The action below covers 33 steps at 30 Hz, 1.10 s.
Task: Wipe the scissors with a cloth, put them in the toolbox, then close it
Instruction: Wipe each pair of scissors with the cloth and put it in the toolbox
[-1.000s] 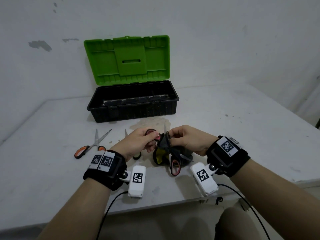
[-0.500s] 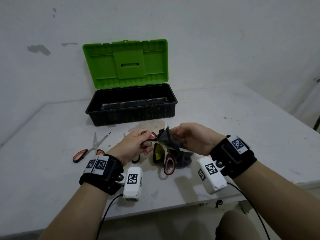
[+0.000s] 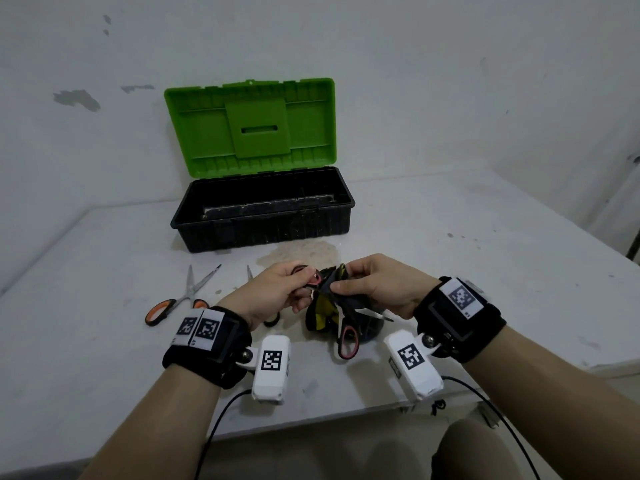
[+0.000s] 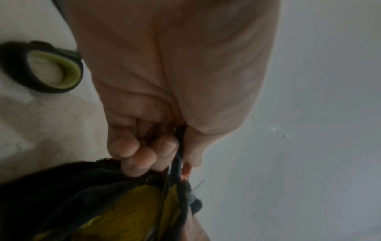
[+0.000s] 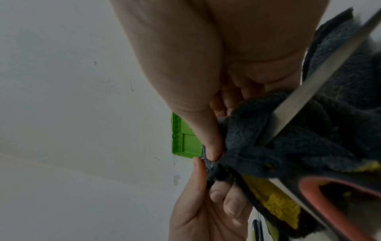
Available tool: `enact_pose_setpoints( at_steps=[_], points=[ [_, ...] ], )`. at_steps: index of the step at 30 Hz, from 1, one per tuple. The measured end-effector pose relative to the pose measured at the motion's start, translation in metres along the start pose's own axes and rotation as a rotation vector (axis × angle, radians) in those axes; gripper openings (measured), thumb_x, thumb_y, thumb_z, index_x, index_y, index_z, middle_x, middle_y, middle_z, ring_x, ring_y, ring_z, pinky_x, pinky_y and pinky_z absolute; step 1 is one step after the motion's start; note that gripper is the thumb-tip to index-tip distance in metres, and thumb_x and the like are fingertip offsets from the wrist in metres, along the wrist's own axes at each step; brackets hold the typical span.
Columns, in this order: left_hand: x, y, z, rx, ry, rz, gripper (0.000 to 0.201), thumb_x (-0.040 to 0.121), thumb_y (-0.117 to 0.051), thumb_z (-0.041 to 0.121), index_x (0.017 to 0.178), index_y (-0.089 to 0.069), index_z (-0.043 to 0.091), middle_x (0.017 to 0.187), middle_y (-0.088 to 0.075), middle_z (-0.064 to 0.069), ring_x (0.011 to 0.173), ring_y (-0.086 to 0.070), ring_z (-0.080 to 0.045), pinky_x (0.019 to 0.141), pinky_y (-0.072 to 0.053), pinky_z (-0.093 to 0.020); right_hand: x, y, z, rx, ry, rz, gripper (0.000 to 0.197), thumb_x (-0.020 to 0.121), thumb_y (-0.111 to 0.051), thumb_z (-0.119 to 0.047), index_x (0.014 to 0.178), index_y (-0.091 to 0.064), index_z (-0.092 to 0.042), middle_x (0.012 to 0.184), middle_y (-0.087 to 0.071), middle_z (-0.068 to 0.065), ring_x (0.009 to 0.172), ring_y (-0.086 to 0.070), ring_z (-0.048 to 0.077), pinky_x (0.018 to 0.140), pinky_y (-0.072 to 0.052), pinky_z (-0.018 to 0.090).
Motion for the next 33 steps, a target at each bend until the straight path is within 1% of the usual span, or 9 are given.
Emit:
enact_pose_setpoints(
  at_steps=[5,8,12,17,22,25,28,31,33],
  points=[
    [-0.001,0.001,0.004,0.004,0.013,-0.047,0.026,0.106,-0.042,0.017,0.084,-0.053,0.010,0.062,-0.036,-0.001,0.056,-0.042,-0.015,0.055,-0.037,-0.024,0.004,0.004,0.002,0.096,0.005,0.047,0.014,0.090,-0.066,-0.006,0.102,-0.069,0.003,0.076,-0.068,0.012,0.057,-0.064,0.013,0.048,-0.049,0.018],
    [-0.002,0.001,0.002,-0.017,0.015,-0.043,0.027,0.106,-0.042,0.017,0.083,-0.053,0.009,0.063,-0.033,-0.001,0.056,-0.041,-0.016,0.056,-0.036,-0.025,0.008,0.012,0.001,0.152,0.026,0.104,0.024,0.087,-0.071,-0.013,0.105,-0.069,0.003,0.087,-0.069,0.018,0.071,-0.066,0.024,0.070,-0.056,0.031],
    [-0.003,0.001,0.001,-0.060,0.006,-0.019,0.028,0.107,-0.040,0.017,0.083,-0.053,0.009,0.062,-0.033,-0.002,0.057,-0.041,-0.018,0.055,-0.036,-0.024,0.011,0.020,0.001,0.315,0.075,0.198,0.021,0.088,-0.069,-0.014,0.104,-0.068,0.000,0.084,-0.069,0.014,0.067,-0.066,0.019,0.062,-0.058,0.026],
    [-0.004,0.007,-0.005,-0.176,0.031,0.053,0.029,0.107,-0.040,0.019,0.084,-0.054,0.009,0.062,-0.034,-0.001,0.056,-0.040,-0.016,0.052,-0.035,-0.022,0.007,0.031,0.002,0.455,0.162,0.222,0.019,0.093,-0.063,-0.013,0.104,-0.070,0.001,0.089,-0.074,0.013,0.073,-0.071,0.019,0.064,-0.059,0.028],
    [-0.004,0.009,-0.004,-0.285,0.044,0.115,0.026,0.107,-0.040,0.017,0.087,-0.053,0.007,0.058,-0.036,-0.001,0.053,-0.043,-0.017,0.051,-0.037,-0.024,0.004,0.035,0.007,0.418,0.158,0.191,0.024,0.091,-0.064,-0.011,0.109,-0.069,0.003,0.098,-0.073,0.017,0.079,-0.071,0.022,0.070,-0.060,0.029],
    [-0.005,0.007,-0.003,-0.287,0.051,0.110,0.026,0.107,-0.040,0.018,0.087,-0.053,0.007,0.059,-0.036,-0.002,0.054,-0.043,-0.017,0.050,-0.037,-0.023,0.004,0.031,0.008,0.335,0.114,0.127,0.013,0.090,-0.065,-0.009,0.097,-0.071,0.000,0.085,-0.074,0.012,0.072,-0.071,0.016,0.065,-0.058,0.024],
    [-0.004,0.004,-0.002,-0.246,0.057,0.097,0.025,0.107,-0.040,0.019,0.088,-0.052,0.007,0.061,-0.036,-0.002,0.055,-0.044,-0.016,0.050,-0.037,-0.022,0.006,0.024,0.009,0.202,0.035,0.039,0.014,0.083,-0.071,-0.007,0.095,-0.072,0.001,0.079,-0.072,0.009,0.066,-0.068,0.013,0.064,-0.056,0.022],
    [-0.003,-0.001,0.001,-0.153,0.045,0.078,0.026,0.107,-0.040,0.021,0.089,-0.053,0.007,0.059,-0.035,-0.001,0.054,-0.044,-0.016,0.050,-0.038,-0.022,0.009,0.015,0.010,0.054,-0.032,-0.043,0.031,0.067,-0.080,-0.016,0.094,-0.075,-0.002,0.088,-0.072,0.015,0.073,-0.068,0.020,0.075,-0.057,0.030],
    [-0.003,-0.005,0.003,-0.086,0.036,0.070,0.026,0.107,-0.041,0.021,0.089,-0.054,0.007,0.059,-0.034,0.000,0.054,-0.044,-0.016,0.052,-0.038,-0.023,0.010,0.011,0.012,-0.014,-0.065,-0.076,0.030,0.066,-0.082,-0.018,0.093,-0.077,-0.006,0.091,-0.073,0.016,0.079,-0.069,0.025,0.082,-0.056,0.037]
  ],
)
Point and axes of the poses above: each hand's wrist, its own x-axis towards the middle knuckle, its own y-axis out of the back of the hand, z = x × y, the point moved 4 cm from there along x, towards the middle knuckle
